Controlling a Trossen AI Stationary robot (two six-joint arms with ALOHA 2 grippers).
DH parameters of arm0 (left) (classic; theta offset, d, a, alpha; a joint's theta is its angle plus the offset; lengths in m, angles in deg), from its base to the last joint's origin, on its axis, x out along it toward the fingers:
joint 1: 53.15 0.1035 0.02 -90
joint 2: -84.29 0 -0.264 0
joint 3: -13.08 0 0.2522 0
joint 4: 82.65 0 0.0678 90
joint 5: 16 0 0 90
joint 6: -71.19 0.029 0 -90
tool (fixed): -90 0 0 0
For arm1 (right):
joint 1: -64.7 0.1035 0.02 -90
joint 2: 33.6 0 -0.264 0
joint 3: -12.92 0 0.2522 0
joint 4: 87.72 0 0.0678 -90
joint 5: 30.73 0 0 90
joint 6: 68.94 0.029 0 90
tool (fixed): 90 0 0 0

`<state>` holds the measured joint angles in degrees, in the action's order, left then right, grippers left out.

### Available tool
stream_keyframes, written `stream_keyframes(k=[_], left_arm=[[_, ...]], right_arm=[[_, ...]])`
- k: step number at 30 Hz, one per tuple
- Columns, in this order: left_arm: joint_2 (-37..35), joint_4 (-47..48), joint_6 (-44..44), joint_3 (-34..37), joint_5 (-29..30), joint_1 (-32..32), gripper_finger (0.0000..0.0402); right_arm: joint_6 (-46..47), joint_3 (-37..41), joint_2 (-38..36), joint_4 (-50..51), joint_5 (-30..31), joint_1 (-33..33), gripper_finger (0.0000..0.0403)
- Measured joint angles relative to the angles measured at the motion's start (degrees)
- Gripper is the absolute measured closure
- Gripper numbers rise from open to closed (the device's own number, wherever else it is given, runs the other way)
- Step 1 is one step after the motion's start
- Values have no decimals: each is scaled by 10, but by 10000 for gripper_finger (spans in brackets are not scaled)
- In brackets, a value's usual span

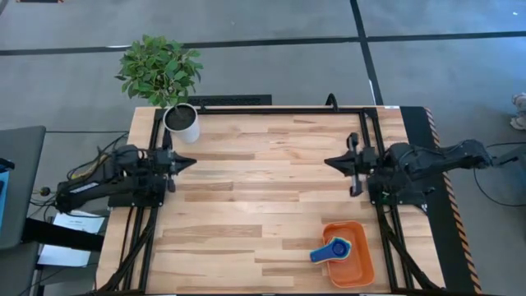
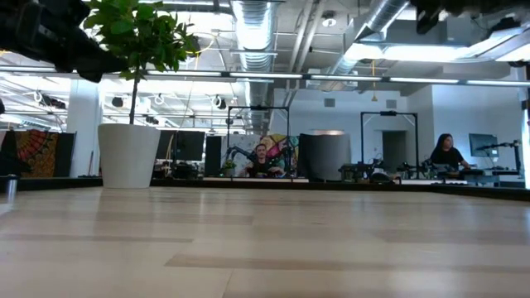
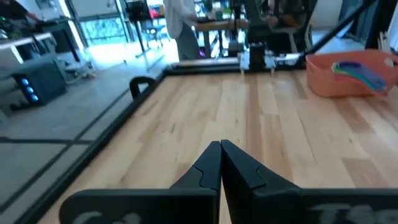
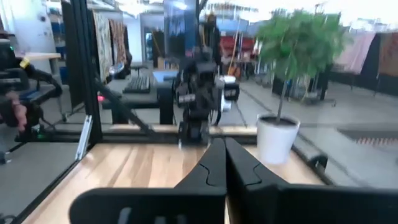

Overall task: Nest measuring cups in basket
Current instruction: Return to Home Position

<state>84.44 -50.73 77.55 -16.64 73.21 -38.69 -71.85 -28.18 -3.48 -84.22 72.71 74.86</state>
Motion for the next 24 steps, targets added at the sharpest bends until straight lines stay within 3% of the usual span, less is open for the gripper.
stream_keyframes(k=[5, 12, 24], left_arm=[[0, -21, -4, 11, -15, 0, 401], [1, -219, -62, 121, -48, 0, 401], [1, -245, -52, 135, -29, 0, 401]], right_arm=[[31, 26, 28, -17, -18, -20, 399], [59, 93, 19, -88, -12, -10, 398], [64, 100, -172, 81, 29, -25, 397]])
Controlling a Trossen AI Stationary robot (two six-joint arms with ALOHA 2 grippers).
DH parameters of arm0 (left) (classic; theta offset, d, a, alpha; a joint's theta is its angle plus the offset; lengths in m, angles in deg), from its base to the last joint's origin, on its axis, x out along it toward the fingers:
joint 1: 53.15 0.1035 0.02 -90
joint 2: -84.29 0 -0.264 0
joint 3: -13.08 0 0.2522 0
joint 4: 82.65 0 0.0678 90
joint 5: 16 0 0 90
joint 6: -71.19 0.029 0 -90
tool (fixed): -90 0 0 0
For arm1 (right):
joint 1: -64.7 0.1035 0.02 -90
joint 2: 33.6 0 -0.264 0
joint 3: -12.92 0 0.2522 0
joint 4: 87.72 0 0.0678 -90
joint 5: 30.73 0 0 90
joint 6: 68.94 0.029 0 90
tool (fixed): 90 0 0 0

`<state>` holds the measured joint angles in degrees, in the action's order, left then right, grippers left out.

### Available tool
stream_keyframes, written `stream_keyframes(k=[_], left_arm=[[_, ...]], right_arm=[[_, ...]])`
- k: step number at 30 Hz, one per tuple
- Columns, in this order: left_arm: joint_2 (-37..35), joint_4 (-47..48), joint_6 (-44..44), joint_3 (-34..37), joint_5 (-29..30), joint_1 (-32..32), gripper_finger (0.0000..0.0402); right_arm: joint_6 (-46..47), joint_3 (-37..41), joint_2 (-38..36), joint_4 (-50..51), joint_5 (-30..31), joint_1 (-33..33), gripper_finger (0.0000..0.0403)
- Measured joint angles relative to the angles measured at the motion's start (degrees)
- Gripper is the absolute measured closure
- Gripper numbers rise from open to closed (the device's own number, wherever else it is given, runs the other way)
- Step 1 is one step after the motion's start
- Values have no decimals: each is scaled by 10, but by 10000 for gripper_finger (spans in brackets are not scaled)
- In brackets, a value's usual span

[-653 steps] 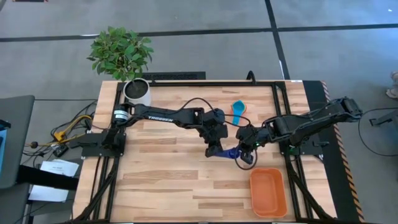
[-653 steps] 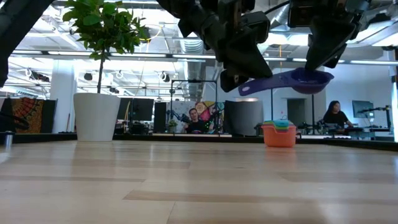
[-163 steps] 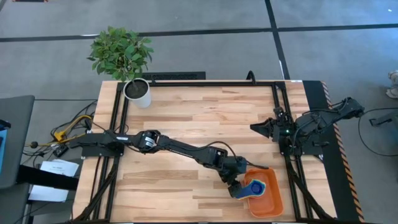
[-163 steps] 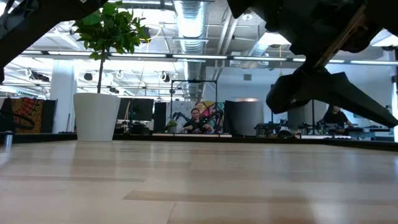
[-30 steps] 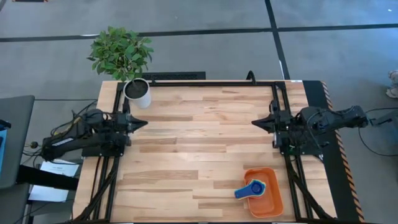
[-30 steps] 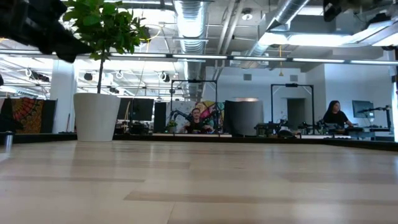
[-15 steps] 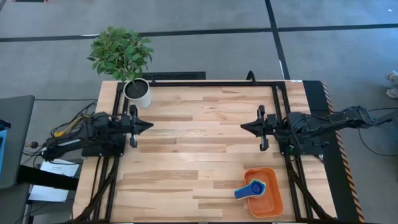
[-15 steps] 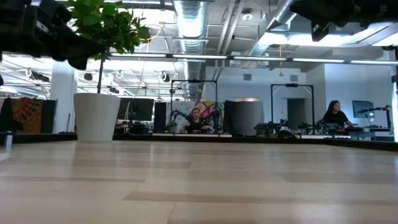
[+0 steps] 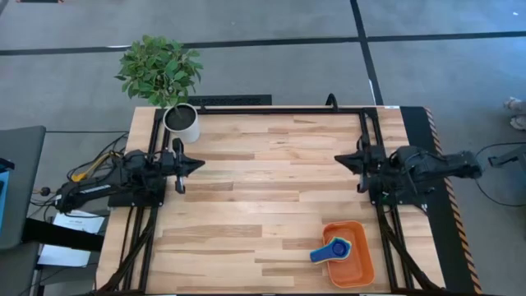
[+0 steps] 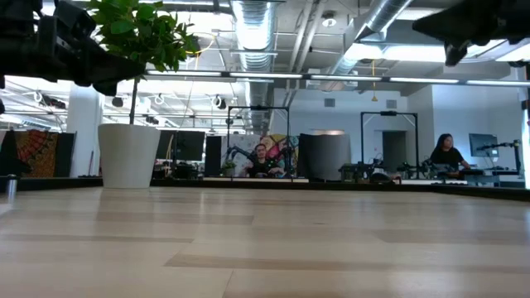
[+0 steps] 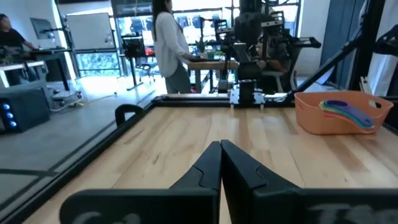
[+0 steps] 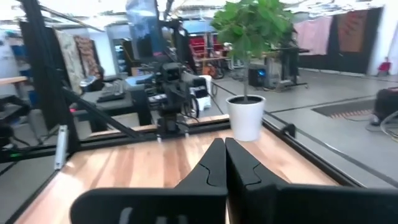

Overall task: Nest measuring cups in basket
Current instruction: Return to Home Position

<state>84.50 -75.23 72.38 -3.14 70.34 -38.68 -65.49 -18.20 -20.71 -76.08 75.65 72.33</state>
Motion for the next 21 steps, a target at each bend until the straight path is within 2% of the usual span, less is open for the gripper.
stream_keyframes(k=[4, 9, 16, 21], left_arm=[[0, -1, 11, 0, 0, 5, 401], [1, -32, -7, 18, 0, 8, 401], [0, -41, 0, 18, 12, 10, 401], [0, -39, -11, 19, 10, 10, 401]], right_arm=[[12, 0, -36, 54, 8, -17, 399], [4, 1, -44, 64, 6, -25, 396], [25, 70, -44, -40, 3, -23, 397], [41, 81, -56, -25, 2, -21, 399]])
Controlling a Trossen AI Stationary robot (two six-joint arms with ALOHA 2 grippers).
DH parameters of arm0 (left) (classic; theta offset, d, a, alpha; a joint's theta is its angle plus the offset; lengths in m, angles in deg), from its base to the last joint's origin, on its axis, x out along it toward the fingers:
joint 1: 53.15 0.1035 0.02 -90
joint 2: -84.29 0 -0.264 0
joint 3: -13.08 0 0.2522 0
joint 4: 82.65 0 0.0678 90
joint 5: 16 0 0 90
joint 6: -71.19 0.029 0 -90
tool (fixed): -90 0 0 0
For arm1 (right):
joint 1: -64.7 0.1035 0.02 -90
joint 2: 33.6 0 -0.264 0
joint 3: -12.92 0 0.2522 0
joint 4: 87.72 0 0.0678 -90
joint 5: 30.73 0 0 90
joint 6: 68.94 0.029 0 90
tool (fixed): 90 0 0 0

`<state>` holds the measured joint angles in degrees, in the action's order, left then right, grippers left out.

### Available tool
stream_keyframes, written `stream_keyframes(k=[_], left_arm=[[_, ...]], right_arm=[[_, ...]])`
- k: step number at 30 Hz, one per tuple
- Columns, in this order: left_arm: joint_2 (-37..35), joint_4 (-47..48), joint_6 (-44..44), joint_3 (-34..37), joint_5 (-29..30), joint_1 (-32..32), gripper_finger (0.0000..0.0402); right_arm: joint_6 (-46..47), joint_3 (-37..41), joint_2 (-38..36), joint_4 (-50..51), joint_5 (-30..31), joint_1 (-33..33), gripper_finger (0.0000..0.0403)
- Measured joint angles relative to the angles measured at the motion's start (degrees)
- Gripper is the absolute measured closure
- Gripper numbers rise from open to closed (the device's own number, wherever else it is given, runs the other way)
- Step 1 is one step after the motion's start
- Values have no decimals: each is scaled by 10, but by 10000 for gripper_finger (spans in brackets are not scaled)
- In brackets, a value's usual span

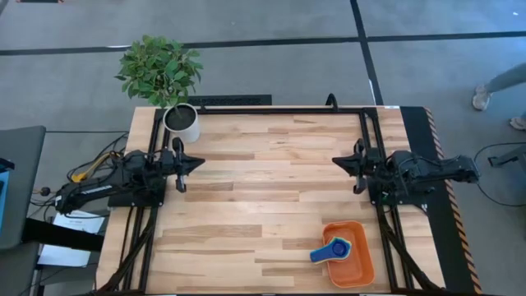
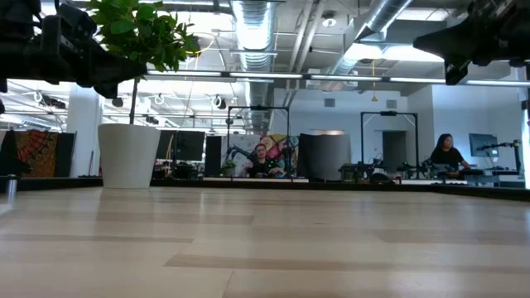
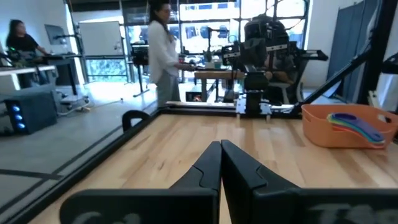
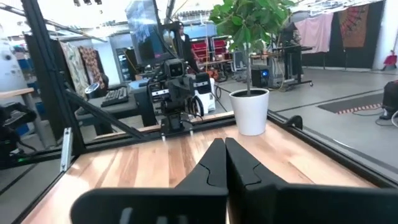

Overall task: Nest measuring cups in basket
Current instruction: Return to Home Position

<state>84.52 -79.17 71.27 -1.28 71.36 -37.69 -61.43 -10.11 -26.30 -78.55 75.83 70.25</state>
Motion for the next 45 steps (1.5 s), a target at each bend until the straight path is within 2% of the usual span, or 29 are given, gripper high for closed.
stream_keyframes(k=[7, 10, 17, 20, 24, 45], left_arm=[[0, 6, -7, -2, -29, 0, 401], [0, 9, -6, -3, -27, 0, 401], [0, 13, -3, -1, -15, 0, 401], [0, 34, -5, 0, 4, 0, 401], [0, 27, -7, 0, -5, 0, 401], [-1, 27, -6, -10, -30, 0, 401]], right_arm=[[-2, -1, -74, 94, 12, 9, 397], [0, -1, -72, 108, 30, 9, 398], [-4, 5, -72, 101, 29, 12, 399], [-3, 35, -72, 49, 26, 12, 397], [5, 83, -72, -43, 5, 12, 398], [-1, 87, -72, 16, -21, 12, 398]])
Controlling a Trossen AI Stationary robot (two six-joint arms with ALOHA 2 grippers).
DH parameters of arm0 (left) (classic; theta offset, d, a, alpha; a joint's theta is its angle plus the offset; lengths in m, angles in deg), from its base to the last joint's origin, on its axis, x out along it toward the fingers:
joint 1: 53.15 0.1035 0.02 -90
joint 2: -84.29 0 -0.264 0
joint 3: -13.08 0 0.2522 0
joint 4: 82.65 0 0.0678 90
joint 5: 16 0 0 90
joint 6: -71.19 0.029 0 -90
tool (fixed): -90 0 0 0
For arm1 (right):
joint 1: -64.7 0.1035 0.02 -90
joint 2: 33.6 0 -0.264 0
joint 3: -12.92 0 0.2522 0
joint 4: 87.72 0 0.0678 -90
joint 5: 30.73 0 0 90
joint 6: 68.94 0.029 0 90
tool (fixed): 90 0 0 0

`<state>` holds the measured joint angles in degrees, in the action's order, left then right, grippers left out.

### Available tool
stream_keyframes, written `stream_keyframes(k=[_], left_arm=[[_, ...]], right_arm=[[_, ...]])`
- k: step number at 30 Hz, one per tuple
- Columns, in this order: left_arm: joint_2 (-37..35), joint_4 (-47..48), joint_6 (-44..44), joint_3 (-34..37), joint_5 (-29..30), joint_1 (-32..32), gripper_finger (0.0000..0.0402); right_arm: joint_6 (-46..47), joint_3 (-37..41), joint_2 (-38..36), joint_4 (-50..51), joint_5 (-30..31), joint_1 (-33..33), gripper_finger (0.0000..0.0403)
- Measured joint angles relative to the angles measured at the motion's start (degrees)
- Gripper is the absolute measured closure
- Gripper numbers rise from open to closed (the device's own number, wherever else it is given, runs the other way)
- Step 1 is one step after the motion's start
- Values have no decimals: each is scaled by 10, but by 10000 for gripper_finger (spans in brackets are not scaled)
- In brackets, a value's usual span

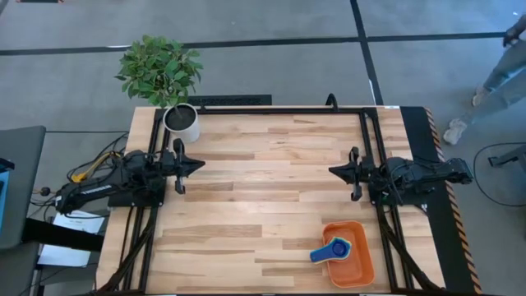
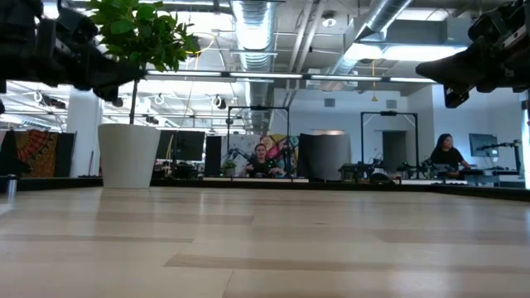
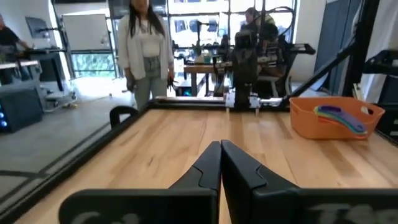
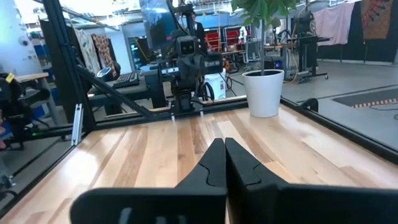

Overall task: Nest measuring cups in basket
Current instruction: Return to Home Position

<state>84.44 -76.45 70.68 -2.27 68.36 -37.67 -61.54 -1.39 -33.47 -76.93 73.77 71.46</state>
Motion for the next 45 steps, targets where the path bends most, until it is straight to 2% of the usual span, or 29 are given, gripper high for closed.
stream_keyframes(k=[9, 15, 20, 27, 31, 37, 45], left_arm=[[1, -2, -7, 10, -15, 0, 401], [1, -4, -5, 11, -18, 0, 401], [1, -4, -2, 11, -20, 0, 401], [1, 14, 3, 12, -35, 0, 401], [1, 32, -36, 12, -8, 0, 401], [3, 54, -53, 12, 82, 0, 401], [3, 55, -50, 12, 84, 0, 401]], right_arm=[[-27, 0, 0, 4, -14, 0, 394], [-83, 1, 7, 15, -80, 0, 392], [-59, 1, 15, 14, -65, -4, 381], [-33, 1, 15, 13, -65, -5, 387], [-33, 1, 15, 13, -65, -5, 382], [-33, 1, 15, 13, -66, -5, 362], [-33, 1, 15, 13, -67, -5, 361]])
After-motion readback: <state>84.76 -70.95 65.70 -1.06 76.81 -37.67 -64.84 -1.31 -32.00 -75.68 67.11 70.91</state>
